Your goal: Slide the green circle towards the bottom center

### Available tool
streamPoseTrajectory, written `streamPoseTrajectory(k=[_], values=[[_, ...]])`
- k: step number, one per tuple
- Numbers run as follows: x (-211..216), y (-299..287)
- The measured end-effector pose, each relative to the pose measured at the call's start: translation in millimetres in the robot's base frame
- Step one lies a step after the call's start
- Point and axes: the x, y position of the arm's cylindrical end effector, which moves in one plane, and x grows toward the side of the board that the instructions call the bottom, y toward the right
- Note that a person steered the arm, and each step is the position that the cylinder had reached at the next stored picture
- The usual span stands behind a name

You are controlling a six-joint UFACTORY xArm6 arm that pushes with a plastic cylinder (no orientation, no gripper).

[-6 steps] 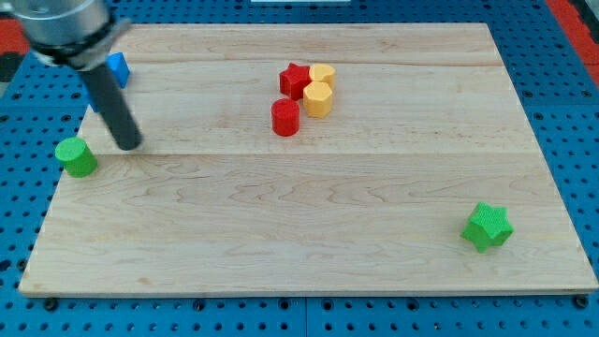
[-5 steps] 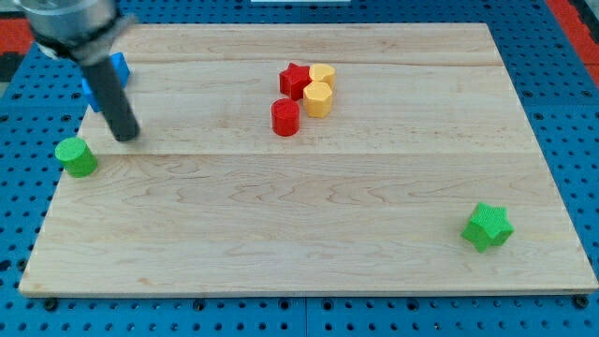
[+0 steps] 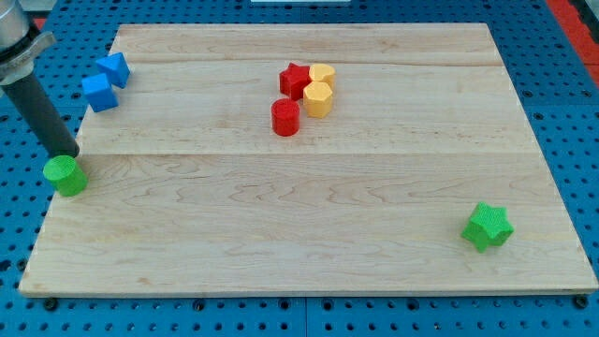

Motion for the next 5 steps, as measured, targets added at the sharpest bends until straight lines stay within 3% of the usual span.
streamPoseTrajectory(k=[1, 2, 5], values=[[11.8, -2.3], [44.8, 70.8], [79.5, 3.6]])
